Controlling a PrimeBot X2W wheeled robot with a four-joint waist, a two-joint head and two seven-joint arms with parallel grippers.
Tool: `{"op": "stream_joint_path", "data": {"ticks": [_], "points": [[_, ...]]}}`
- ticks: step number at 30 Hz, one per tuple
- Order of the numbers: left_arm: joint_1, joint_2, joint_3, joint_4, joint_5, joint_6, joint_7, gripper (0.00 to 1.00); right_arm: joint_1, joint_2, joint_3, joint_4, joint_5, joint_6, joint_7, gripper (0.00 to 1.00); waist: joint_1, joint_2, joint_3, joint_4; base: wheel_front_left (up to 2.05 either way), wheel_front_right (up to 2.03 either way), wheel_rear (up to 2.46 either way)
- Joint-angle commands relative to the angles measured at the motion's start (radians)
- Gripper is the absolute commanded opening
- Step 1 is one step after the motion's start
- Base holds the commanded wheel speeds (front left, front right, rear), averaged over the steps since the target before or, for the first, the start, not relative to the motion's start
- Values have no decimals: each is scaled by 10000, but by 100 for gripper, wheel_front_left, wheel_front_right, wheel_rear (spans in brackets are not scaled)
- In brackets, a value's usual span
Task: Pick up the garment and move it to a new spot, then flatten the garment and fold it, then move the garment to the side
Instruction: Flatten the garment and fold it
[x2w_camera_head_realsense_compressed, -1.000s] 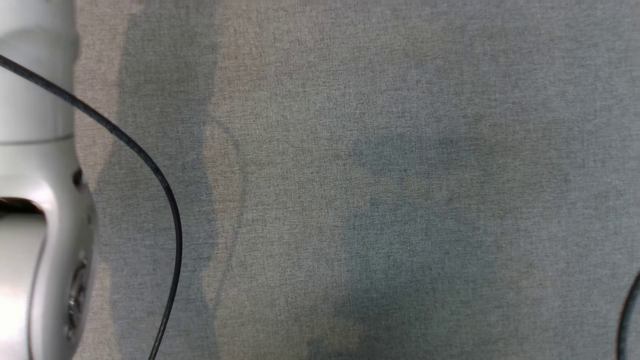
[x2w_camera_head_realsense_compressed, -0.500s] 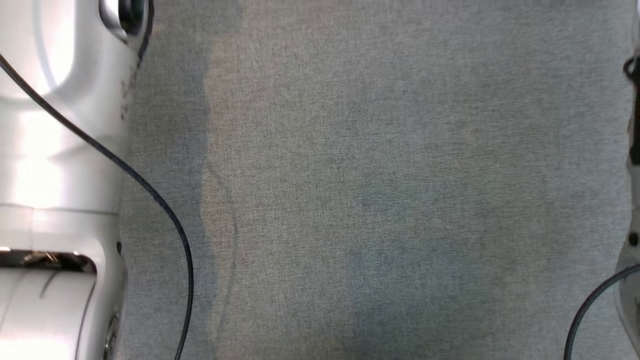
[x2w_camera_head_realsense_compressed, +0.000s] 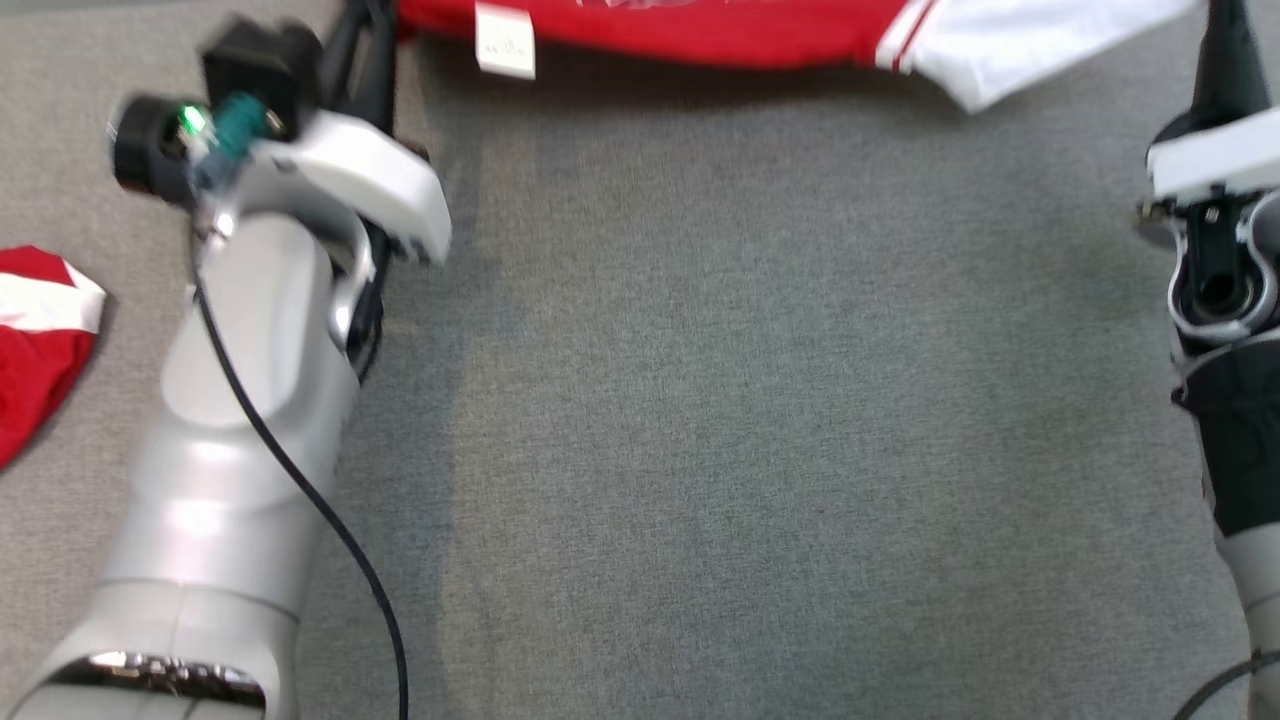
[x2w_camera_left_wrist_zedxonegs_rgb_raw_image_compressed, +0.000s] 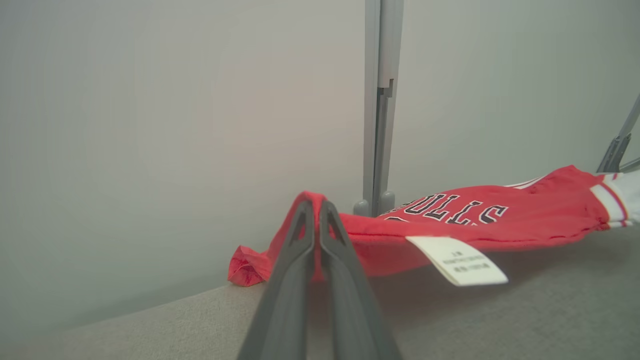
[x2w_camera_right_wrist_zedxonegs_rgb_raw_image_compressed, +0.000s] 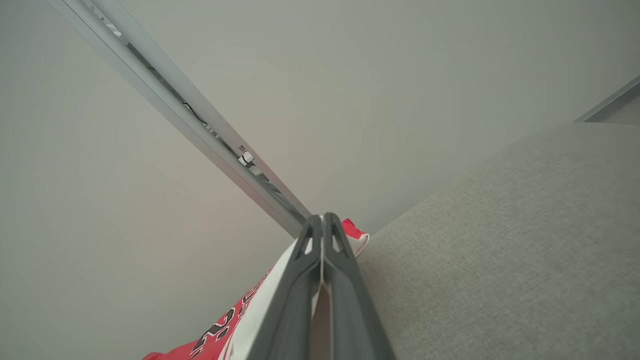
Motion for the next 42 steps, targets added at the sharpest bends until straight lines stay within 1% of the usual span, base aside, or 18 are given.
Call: {"op": "stream_joint_path", "data": {"ticks": [1,8,11,14,18,25,32,36,42], "points": [[279,56,-99,73,158,-61,-8,0,264,-83,78,66,159,4,115,0,0,0,-452,7,0,0,0],[1535,379,-1006,271,945,-256,-8,0,1310,-532,461,512,880,4,979,0,0,0,-1157,72,0,0,0],[2023,496,-1092,49,977,-237,-8,0,1692,-674,590,786,1055,4,1391,0,0,0,-1417,106,0,0,0],[2625,454,-1196,-136,930,-245,-8,0,2071,-839,673,908,1243,4,1791,0,0,0,-1654,214,0,0,0],[3320,650,-1791,-76,1437,-287,-9,0,2695,-1177,905,981,1490,4,2568,0,0,0,-2025,403,0,0,0],[3805,919,-2643,421,2022,-319,-9,0,3464,-1647,1330,613,1875,3,4153,0,0,0,-2475,579,0,0,0],[4233,1247,-3220,709,2259,-398,-9,0,4251,-2079,1653,-46,2338,3,5894,0,0,0,-2959,502,0,0,0],[4463,1424,-3457,756,2325,-410,-9,0,4674,-2402,1648,-388,2543,3,6742,0,0,0,-3181,487,0,0,0],[4878,1699,-3784,559,2331,-469,-7,0,5120,-2649,1386,-721,2778,3,7541,0,0,0,-3487,426,0,0,0]]}}
